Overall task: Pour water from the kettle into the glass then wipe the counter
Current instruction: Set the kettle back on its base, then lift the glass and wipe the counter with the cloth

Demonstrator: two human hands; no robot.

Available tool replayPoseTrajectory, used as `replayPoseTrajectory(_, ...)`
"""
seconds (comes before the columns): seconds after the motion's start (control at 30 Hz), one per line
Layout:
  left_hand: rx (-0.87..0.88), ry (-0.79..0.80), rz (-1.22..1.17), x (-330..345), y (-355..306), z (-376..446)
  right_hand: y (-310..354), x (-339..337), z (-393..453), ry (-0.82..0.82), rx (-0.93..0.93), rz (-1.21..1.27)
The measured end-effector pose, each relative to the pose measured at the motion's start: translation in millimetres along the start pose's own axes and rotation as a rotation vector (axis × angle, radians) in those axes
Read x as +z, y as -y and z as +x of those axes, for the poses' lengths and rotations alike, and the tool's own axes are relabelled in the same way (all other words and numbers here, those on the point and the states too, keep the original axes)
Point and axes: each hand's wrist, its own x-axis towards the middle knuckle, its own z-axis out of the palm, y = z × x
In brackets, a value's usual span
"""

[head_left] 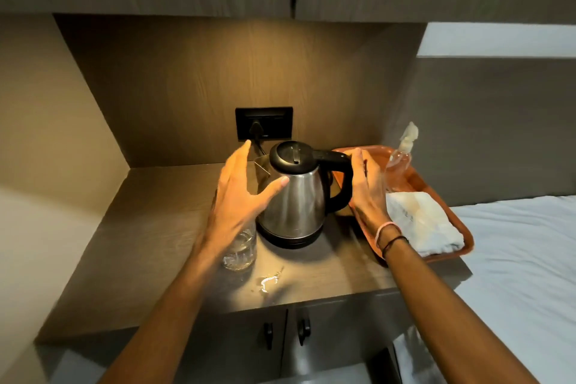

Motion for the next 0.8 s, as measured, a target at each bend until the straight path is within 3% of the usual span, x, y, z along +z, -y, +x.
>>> replayPoseTrajectory(0.07, 0.151, -0.161, 0.201, 7, -17, -14, -10, -28, -8, 0.044, -0.14, -0.227)
replayPoseTrajectory(0.23, 0.439, -0.327, 0.471, 37, -66, -33, -34, -105, -13, 0.092, -0.064, -0.518)
replayPoseTrajectory(0.43, 0.57, -0.306, 0.514, 98, -110, -46, -74, -174, 7, 0.26, 0.325, -0.563)
replayPoseTrajectory(0.57, 0.437, -0.161, 0.47, 162, -132, -54, -95, -183, 22, 0.439, 0.425, -0.446)
replayPoseTrajectory(0.73, 0.091, 0.359, 0.565, 232, -124, -51, -124, -177, 32, 0.539, 0.334, -0.334)
replayPoseTrajectory(0.8, 0.011, 0.467, 0.599, 252, -120, -53, -136, -174, 34, 0.5, 0.306, -0.316)
